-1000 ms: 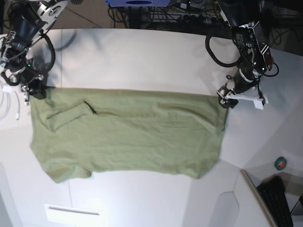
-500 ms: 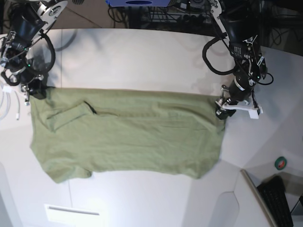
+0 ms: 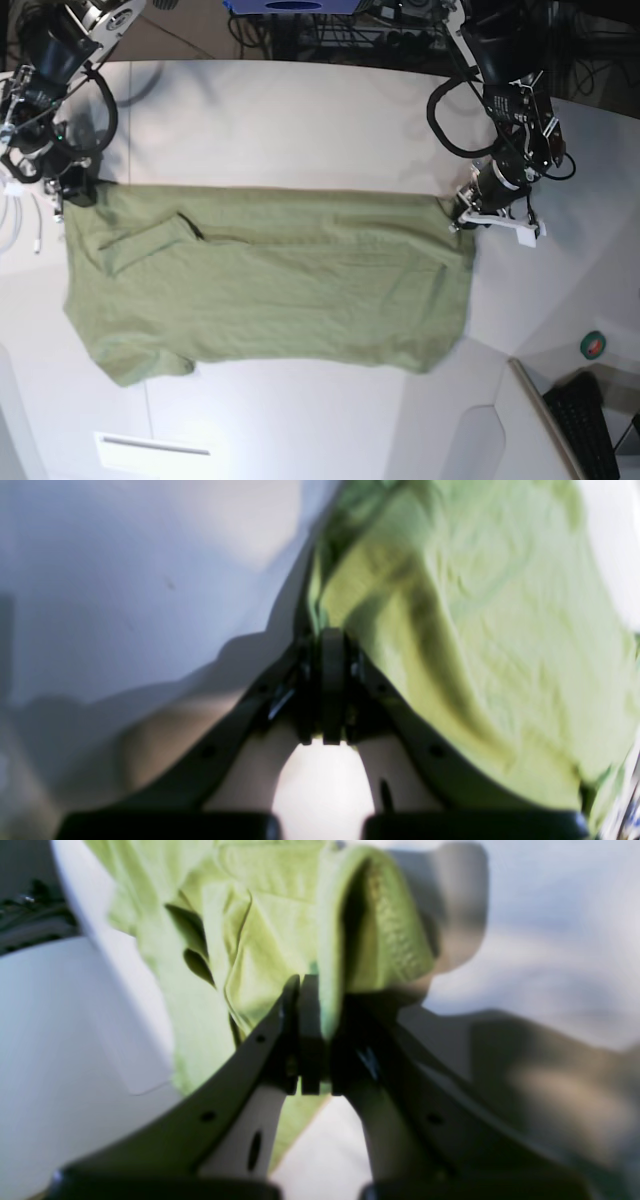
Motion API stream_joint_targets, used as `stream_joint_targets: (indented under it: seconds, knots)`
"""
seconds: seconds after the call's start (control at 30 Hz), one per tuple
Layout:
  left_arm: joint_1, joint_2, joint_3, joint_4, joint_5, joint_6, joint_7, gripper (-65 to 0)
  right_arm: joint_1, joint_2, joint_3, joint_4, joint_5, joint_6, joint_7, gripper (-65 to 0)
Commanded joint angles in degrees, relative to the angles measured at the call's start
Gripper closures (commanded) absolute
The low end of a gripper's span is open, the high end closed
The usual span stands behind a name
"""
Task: Layout the t-shirt on the table in an organized manner, then fold the t-shirt properly
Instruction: 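Lift the shirt with both grippers and pull it toward the robot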
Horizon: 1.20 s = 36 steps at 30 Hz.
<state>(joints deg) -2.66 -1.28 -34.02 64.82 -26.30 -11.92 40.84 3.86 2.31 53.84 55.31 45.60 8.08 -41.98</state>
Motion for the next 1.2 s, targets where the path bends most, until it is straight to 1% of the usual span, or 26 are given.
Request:
stream_joint_targets:
  seconds: [0.0,0.07,0.2,0.3,0.37,0.4,0.5,0.57,0.63,0.7,0.77,0.87,0.93,1.03,1.17]
  knots:
    - [-0.47,-0.44,0.04,3.27,-0.02,0.27,0.79,0.0,-0.30,0.46,0.00,2.49,-0.02,-0.21,0.17,0.0]
    - [-0.29,-0.44,0.04,8.28,-0.02,0.27,3.42,0.0,-0.47,0.38,0.00,6.54,-0.02,-0.30,-1.58,0.0]
    - [-0.82,-0.35,0.04,18.04,-0.20,0.36,8.96,0.0,1.02,0.55,0.00,14.54,-0.02,-0.74,-7.03,0.0]
    - [-4.51,-0.35,0.04,24.63,0.06,0.45,13.97,0.0,3.75,0.90,-0.09,19.46,-0.02,-6.01,-10.55,0.0]
    - [-7.67,-0.35,0.04,26.74,0.06,0.45,16.70,0.0,6.56,2.49,-0.53,20.78,-0.02,-7.59,-12.49,0.0]
    - [-9.52,-0.35,0.13,26.92,0.06,0.45,17.93,0.0,8.41,3.28,-1.76,20.69,-0.02,-7.94,-13.19,0.0]
    - [-16.03,-0.35,0.13,24.99,0.06,0.45,20.48,0.0,13.24,6.44,-6.77,18.84,-0.02,-8.03,-13.36,0.0]
    - [-20.51,-0.52,2.24,22.26,0.06,0.45,20.65,0.0,17.46,8.73,-9.76,15.86,-0.11,-8.38,-13.28,0.0]
    - [-24.47,-1.84,5.67,19.36,0.06,0.89,20.65,0.0,21.86,10.49,-11.95,12.08,-0.11,-10.32,-13.28,0.0]
    - [-29.04,-2.02,9.10,16.02,0.06,3.44,20.39,0.0,26.87,12.07,-13.36,8.47,-0.11,-12.08,-13.28,0.0]
    - [-33.78,-2.02,11.21,12.68,0.06,4.23,18.46,0.0,31.09,13.56,-14.24,5.92,-0.11,-12.16,-13.10,0.0]
    - [-40.99,-2.02,14.11,7.67,0.06,4.32,14.24,0.0,37.24,15.58,-16.44,4.52,-0.11,-12.43,-11.78,0.0]
    - [-46.00,-2.02,15.60,4.24,-0.29,4.32,12.74,0.0,41.46,17.43,-18.28,4.34,-0.11,-12.43,-11.69,0.0]
    - [-52.33,-1.67,15.95,1.25,-0.46,4.32,12.39,0.0,46.65,19.80,-20.48,4.25,-0.11,-12.43,-11.78,0.0]
    - [-54.88,-0.88,15.69,2.66,-0.46,4.32,12.74,0.0,49.11,22.44,-20.66,4.78,-0.02,-12.16,-12.13,0.0]
